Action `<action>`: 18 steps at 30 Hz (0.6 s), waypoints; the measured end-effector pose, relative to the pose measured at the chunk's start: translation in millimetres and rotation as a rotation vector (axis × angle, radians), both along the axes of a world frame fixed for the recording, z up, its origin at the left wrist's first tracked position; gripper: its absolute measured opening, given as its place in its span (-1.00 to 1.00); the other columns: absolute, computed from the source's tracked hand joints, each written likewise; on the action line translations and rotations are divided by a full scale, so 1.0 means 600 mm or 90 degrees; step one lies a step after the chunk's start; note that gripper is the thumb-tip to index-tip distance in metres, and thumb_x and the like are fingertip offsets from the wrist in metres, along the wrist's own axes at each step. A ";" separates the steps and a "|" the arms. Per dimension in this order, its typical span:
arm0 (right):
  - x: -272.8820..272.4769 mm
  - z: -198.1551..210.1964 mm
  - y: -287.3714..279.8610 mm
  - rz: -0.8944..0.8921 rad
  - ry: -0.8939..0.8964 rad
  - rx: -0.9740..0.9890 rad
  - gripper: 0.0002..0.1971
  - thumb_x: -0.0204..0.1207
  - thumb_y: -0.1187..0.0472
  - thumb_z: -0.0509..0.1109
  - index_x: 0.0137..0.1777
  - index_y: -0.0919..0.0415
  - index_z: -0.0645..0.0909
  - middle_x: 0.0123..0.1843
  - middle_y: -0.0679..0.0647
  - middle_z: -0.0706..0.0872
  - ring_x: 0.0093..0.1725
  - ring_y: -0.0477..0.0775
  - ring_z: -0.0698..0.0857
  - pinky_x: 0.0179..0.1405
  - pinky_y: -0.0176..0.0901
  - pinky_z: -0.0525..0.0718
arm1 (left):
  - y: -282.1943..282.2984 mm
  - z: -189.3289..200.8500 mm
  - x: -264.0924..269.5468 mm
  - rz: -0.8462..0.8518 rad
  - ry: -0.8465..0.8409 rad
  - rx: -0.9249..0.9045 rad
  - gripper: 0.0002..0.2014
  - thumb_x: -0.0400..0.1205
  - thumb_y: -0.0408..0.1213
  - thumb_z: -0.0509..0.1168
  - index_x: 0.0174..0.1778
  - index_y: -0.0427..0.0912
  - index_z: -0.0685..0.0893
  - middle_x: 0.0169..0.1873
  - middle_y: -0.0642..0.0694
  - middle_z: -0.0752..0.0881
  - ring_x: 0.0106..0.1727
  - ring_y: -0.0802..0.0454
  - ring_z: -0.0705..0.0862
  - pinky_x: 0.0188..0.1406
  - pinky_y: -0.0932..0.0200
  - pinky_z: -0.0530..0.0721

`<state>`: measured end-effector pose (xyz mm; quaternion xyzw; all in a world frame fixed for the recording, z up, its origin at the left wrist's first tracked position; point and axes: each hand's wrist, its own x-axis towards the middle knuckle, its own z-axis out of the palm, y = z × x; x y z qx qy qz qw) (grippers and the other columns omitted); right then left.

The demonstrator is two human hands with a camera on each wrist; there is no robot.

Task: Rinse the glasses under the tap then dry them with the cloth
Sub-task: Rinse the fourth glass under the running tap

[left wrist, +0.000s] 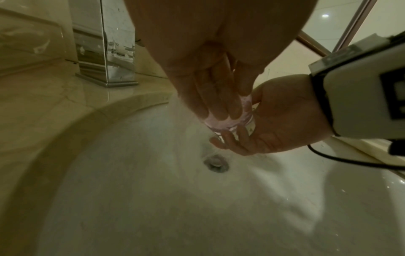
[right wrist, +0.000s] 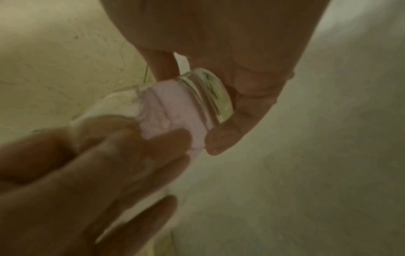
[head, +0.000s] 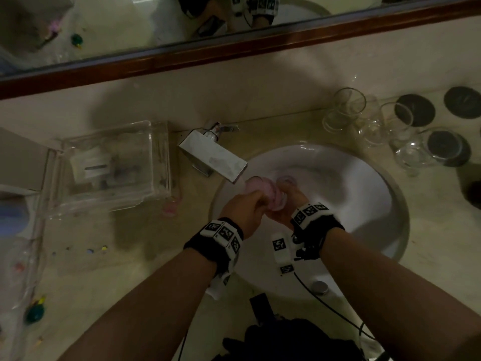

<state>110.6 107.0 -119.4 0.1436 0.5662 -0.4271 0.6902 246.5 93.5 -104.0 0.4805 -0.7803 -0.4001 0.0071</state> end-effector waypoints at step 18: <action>-0.007 -0.029 -0.010 -0.061 -0.046 -0.011 -0.76 0.40 0.12 0.52 -0.01 0.05 0.53 -0.06 0.01 0.50 -0.08 -0.03 0.56 -0.12 -0.36 0.61 | -0.001 -0.010 0.001 0.045 -0.004 0.070 -0.79 0.69 -0.31 0.29 0.16 -0.31 0.72 0.12 -0.26 0.76 0.16 -0.21 0.68 0.07 0.18 0.51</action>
